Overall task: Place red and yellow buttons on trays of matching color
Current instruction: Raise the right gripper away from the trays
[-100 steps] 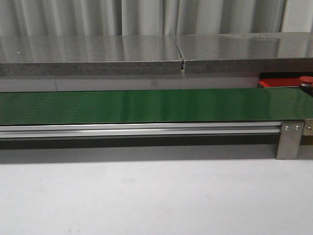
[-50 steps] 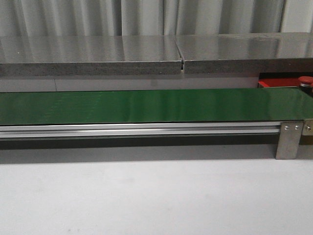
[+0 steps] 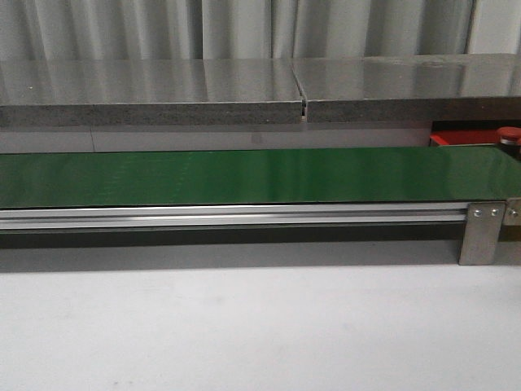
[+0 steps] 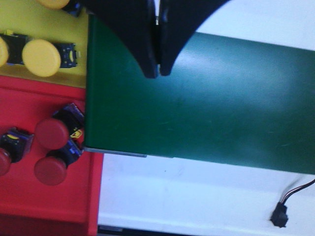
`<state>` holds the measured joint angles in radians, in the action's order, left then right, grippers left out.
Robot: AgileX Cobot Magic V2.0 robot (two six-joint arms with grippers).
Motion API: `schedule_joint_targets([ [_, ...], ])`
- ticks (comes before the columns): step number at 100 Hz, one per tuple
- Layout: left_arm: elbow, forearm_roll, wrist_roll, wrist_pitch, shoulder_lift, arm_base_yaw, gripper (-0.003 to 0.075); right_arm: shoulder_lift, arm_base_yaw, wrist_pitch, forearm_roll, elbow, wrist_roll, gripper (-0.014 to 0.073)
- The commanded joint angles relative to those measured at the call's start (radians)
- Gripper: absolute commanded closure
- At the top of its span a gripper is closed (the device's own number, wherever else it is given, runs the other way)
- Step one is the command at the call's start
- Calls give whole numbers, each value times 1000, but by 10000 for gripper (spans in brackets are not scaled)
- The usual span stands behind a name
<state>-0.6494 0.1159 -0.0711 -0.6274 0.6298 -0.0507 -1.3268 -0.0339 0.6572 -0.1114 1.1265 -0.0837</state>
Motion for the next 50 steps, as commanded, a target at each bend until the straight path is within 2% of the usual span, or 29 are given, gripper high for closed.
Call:
schedule_joint_targets([
  [1,-29,15,1,68,1,-7,739,91,-22,-98,4,-49,-11,715],
  [50,-29,15,1,68,1,-7,740,506,-26,-252,17,-462,-12,715],
])
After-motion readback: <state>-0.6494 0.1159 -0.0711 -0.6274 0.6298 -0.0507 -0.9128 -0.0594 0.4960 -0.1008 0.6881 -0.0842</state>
